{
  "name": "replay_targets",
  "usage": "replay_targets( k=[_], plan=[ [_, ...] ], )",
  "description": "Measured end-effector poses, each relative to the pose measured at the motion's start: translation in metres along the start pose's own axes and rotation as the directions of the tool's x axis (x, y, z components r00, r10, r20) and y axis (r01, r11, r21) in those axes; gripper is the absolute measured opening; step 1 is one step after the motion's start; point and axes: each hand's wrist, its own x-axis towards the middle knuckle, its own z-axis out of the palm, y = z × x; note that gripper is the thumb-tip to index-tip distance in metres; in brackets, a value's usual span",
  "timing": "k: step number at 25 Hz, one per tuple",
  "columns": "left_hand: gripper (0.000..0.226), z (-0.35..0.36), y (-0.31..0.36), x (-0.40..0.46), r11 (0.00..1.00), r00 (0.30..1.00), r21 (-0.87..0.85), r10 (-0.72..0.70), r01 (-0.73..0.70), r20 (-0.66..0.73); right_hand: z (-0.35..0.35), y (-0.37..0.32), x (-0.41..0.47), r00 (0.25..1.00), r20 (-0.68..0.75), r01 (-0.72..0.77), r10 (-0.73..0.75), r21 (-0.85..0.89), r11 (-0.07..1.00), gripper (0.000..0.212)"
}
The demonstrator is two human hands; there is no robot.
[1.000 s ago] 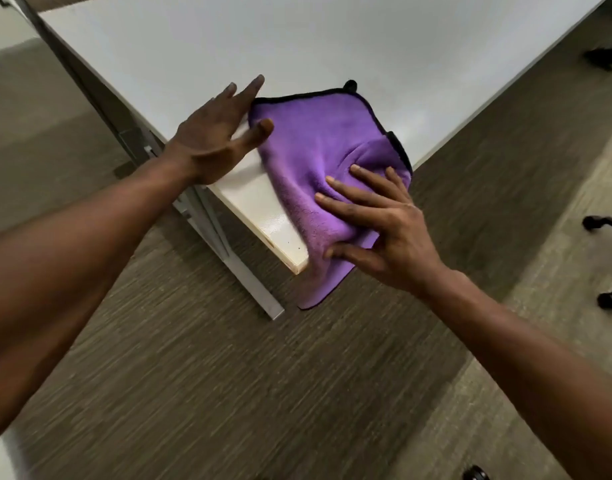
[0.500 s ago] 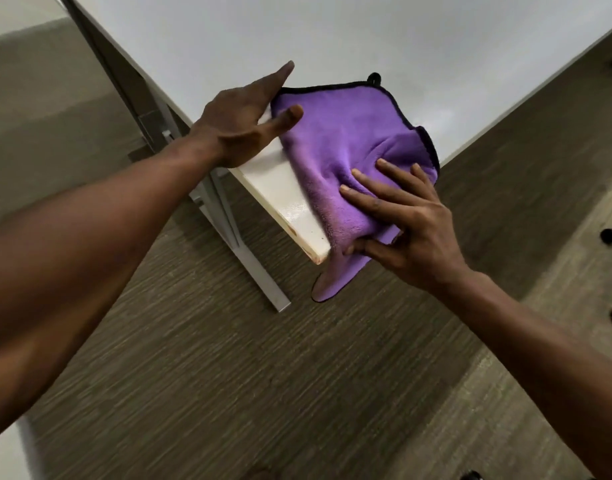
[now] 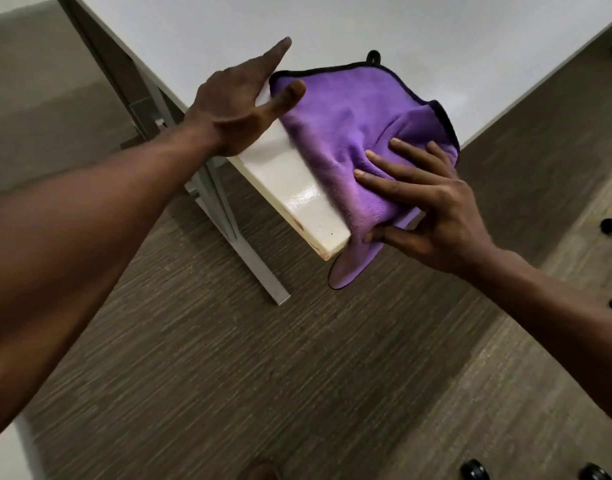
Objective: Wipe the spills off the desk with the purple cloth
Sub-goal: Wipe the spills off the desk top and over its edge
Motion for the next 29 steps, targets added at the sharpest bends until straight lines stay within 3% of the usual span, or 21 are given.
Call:
replay_targets(
  k=[5,8,11,18,21,24,29],
  plan=[
    [0.089,0.0,0.001,-0.002,1.0,1.0,-0.006,0.007,-0.007,0.0,-0.004,0.013,0.009,0.986,0.068,0.157,-0.155,-0.025,0.987,0.063],
    [0.096,0.0,0.0,-0.005,1.0,1.0,-0.012,0.001,-0.001,-0.014,-0.024,0.04,0.016,0.992,0.118,0.052,-0.05,-0.013,0.999,0.07],
    [0.101,0.001,-0.002,-0.005,1.0,0.999,-0.01,-0.018,0.018,-0.027,-0.015,0.027,0.004,0.998,0.056,-0.018,0.019,-0.023,1.0,0.072],
    [0.092,0.002,-0.001,-0.003,0.998,0.998,0.028,-0.053,0.053,-0.015,0.028,-0.042,-0.009,0.993,-0.104,0.059,-0.059,0.002,0.998,0.061],
    [0.088,0.003,-0.002,-0.005,0.999,0.999,0.017,-0.051,0.051,-0.019,0.016,-0.023,-0.006,0.991,-0.032,0.13,-0.129,0.012,0.991,0.052],
    [0.087,0.001,-0.003,-0.006,0.999,0.999,0.01,-0.038,0.039,-0.023,0.004,-0.001,-0.006,0.995,0.036,0.09,-0.092,0.054,0.994,0.051],
    [0.091,0.001,0.001,-0.005,0.998,0.998,-0.014,-0.06,0.059,-0.036,0.015,-0.026,-0.012,0.998,-0.045,0.033,-0.034,-0.018,0.999,0.057]
  ],
)
